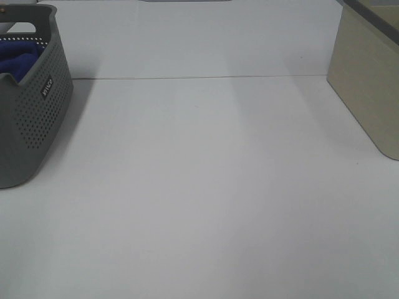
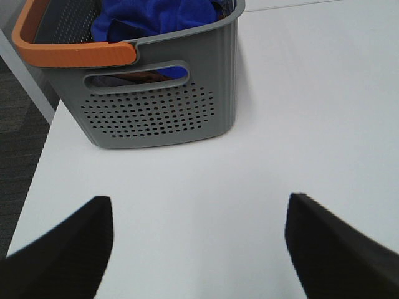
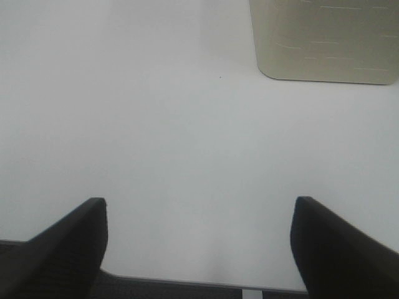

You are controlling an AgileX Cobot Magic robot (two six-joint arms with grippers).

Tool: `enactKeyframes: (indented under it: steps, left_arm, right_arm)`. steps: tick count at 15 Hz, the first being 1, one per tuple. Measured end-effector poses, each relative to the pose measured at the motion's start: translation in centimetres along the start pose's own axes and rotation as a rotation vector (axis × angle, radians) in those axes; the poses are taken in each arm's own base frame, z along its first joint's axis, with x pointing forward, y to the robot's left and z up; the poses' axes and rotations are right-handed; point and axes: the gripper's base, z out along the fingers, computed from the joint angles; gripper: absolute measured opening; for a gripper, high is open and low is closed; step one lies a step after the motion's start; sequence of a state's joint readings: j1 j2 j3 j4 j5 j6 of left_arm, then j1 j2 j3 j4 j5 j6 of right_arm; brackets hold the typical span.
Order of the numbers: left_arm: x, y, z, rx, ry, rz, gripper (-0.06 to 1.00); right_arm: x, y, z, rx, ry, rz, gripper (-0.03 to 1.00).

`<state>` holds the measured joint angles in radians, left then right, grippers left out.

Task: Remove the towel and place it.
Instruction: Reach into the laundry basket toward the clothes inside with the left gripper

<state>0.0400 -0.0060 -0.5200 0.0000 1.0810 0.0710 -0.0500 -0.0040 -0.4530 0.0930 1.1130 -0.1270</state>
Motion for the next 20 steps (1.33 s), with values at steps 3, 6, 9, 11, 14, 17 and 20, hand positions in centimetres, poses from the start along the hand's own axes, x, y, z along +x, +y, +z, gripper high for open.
enactKeyframes:
  steps: [3, 6, 9, 11, 14, 17, 20]
  left_arm:
    - [0.00, 0.00, 0.00, 0.000, 0.000, 0.000, 0.72]
    - [0.00, 0.00, 0.00, 0.000, 0.000, 0.000, 0.72]
    - [0.00, 0.00, 0.00, 0.000, 0.000, 0.000, 0.72]
    - [0.00, 0.00, 0.00, 0.000, 0.000, 0.000, 0.72]
    - [0.00, 0.00, 0.00, 0.000, 0.000, 0.000, 0.72]
    - [0.00, 0.00, 0.00, 0.000, 0.000, 0.007, 0.83]
    - [0.00, 0.00, 0.00, 0.000, 0.000, 0.007, 0.98]
  right_arm:
    - [0.00, 0.00, 0.00, 0.000, 0.000, 0.000, 0.79]
    - [0.00, 0.00, 0.00, 0.000, 0.000, 0.000, 0.79]
    - [0.00, 0.00, 0.00, 0.000, 0.000, 0.000, 0.79]
    - [0.00, 0.00, 0.00, 0.000, 0.000, 0.000, 0.79]
    - [0.00, 0.00, 0.00, 0.000, 0.000, 0.000, 0.79]
    - [0.00, 0.00, 0.00, 0.000, 0.000, 0.000, 0.79]
    - [0.00, 0.00, 0.00, 0.000, 0.000, 0.000, 0.79]
